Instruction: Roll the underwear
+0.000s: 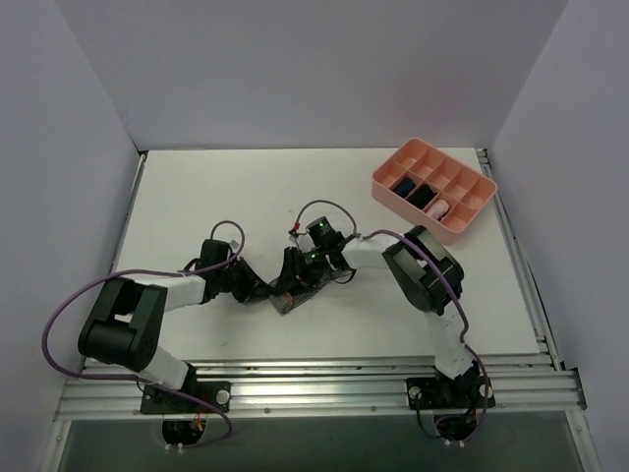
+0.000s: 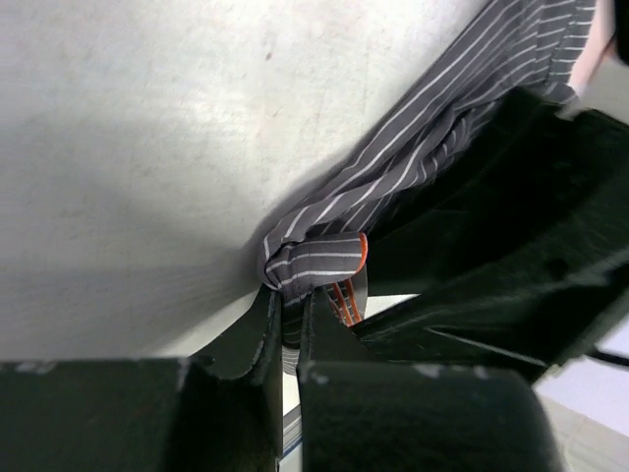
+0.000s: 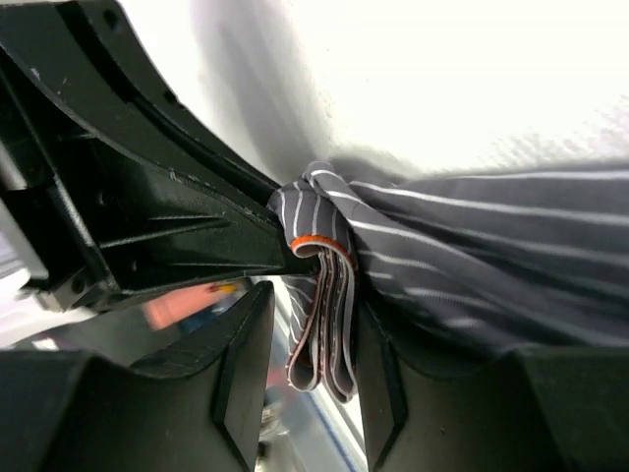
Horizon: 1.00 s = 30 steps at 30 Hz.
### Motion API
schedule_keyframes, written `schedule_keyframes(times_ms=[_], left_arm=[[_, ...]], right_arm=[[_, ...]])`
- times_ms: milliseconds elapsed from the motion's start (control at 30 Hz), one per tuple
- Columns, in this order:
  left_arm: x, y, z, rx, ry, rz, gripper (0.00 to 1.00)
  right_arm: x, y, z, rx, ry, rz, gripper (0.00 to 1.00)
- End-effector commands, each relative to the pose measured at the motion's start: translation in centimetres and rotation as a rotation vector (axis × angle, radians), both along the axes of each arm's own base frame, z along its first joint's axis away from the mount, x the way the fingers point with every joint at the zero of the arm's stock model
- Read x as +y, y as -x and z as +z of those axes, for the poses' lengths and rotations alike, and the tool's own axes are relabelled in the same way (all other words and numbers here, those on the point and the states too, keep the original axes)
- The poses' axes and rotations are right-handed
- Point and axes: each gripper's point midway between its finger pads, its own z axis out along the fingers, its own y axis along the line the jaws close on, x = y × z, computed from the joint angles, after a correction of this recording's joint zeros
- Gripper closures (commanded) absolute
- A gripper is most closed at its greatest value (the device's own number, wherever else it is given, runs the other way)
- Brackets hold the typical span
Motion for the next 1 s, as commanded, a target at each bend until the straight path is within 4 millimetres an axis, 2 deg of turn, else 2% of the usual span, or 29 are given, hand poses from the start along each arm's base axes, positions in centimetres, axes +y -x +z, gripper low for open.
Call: schedule_keyframes(times_ms=[0,100,133,167,200,300,367,400,500,600,633,733,767,967], left_arm=[[2.8,3.5,-2.9,0.143,-0.199,0.004,0.98],[3.0,3.7,-2.1,0.150,-0.219,-0.003,0.98],[3.2,3.7,-1.9,0.152,-0.229,-0.001,0.98],[3.2,3.4,-1.4,0.143,-0.232,0.000,0.98],[3.3,3.9,-1.4,0.167,-0.244,-0.003,0.98],[3.4,4.0,-1.1,0.198,-0.271,-0.013,0.98],[3.4,4.2,-1.3,0.227,-0.286,-0.025,0.98],[3.4,4.2,-0.9,0.238,-0.293,-0.030,0.98],[3.5,4.7,-1.0,0.277,-0.327,-0.046,0.98],[3.5,4.7,-0.8,0.292,-0.340,-0.050,0.98],[3.5,4.6,-0.6,0.294,-0.342,-0.048,0.98],[3.6,4.9,-0.6,0.312,-0.356,-0.048,0.98],[3.6,4.9,-0.5,0.315,-0.358,-0.043,0.98],[3.7,5.5,-0.8,0.356,-0.369,-0.038,0.98]], right_arm=[[-2.8,-0.1,1.2,-0.151,0.227,0.050,0.66],[-3.1,-0.8,3.3,-0.300,0.310,0.038,0.63],[-3.2,-0.7,3.5,-0.321,0.334,0.038,0.62],[-2.5,-0.2,4.1,-0.373,0.345,0.062,0.62],[-2.7,-0.8,4.4,-0.437,0.395,0.038,0.62],[-2.1,-0.2,5.0,-0.556,0.467,0.052,0.62],[-1.3,0.3,5.5,-0.619,0.470,0.060,0.62],[-0.5,1.2,6.0,-0.662,0.463,0.084,0.62],[0.2,1.6,6.5,-0.741,0.474,0.079,0.62],[0.5,2.4,6.6,-0.825,0.502,0.069,0.61],[1.0,3.4,6.4,-0.839,0.492,0.090,0.61],[1.2,3.4,6.5,-0.905,0.518,0.075,0.59],[1.4,3.9,6.3,-0.924,0.525,0.091,0.59],[1.6,3.9,5.4,-1.001,0.580,0.105,0.59]])
